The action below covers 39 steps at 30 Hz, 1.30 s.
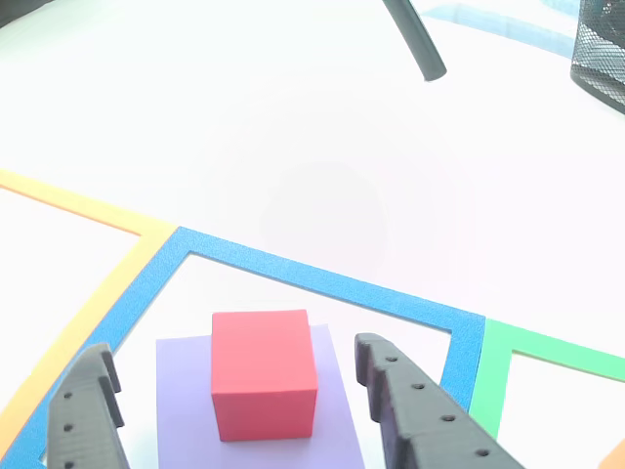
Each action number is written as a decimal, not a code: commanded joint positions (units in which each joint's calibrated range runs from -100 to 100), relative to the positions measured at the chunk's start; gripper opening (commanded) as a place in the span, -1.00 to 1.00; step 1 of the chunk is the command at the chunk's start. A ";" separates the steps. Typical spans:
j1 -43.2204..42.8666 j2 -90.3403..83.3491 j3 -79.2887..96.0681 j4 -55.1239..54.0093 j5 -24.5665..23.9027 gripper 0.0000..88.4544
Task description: Tower of hanoi
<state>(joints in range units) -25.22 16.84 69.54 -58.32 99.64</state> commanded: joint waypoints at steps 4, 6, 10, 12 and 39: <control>-0.76 -0.09 -1.36 -0.71 0.36 -0.59; -0.96 -0.09 -1.18 -0.62 0.36 -0.65; -1.15 -0.17 -0.73 -0.54 0.36 -0.68; -1.15 -0.25 -0.54 -0.30 0.36 -0.75; 1.35 -38.12 10.18 30.23 0.36 -0.98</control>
<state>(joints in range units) -26.16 -5.36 77.16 -39.54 99.64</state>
